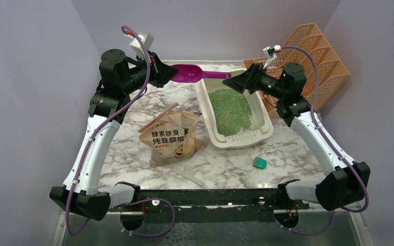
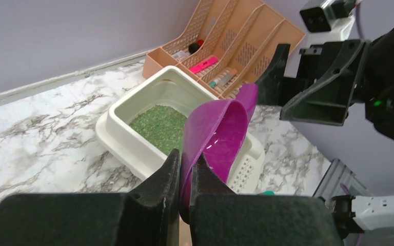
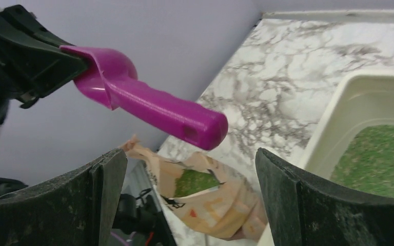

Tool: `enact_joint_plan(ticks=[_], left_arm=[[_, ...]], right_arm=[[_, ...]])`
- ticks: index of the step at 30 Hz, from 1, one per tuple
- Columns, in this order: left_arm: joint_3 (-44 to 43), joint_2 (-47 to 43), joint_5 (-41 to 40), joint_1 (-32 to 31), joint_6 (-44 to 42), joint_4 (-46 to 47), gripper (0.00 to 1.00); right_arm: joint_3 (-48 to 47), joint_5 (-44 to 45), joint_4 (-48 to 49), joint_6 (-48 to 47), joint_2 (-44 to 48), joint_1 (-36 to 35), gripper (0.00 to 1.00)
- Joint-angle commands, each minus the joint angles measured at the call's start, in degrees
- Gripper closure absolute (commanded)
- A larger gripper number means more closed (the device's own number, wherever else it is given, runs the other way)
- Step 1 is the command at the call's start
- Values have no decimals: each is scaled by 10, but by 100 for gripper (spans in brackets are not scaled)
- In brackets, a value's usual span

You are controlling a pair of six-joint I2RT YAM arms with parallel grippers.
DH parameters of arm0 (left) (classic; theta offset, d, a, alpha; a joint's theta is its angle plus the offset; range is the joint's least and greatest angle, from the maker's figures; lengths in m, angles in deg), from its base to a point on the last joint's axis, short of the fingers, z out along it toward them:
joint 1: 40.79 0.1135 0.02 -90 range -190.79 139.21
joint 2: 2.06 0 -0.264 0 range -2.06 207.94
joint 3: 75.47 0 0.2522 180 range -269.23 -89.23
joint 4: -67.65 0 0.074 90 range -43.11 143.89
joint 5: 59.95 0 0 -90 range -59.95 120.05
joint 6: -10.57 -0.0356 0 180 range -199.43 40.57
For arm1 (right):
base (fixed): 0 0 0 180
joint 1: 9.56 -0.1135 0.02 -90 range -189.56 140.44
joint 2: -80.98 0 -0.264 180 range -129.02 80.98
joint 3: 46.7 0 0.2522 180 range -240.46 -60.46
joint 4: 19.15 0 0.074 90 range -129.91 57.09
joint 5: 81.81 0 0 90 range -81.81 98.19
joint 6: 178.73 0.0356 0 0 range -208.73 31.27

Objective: Fill the litter box with clean litter
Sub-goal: Pick up the spatula from the center of the board.

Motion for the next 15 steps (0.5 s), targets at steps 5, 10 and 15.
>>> enact_joint_plan(ticks=[5,10,15], left_arm=[[66,5,68,43,150,174,100],[110,23,179,114,247,292,100],[115,26,218,123,249,308,100]], right_arm=[[162,-61,346,253,4,1,0],[155,-41,325,276,-28,27,0],[159,-46,427,300,-42,30,0]])
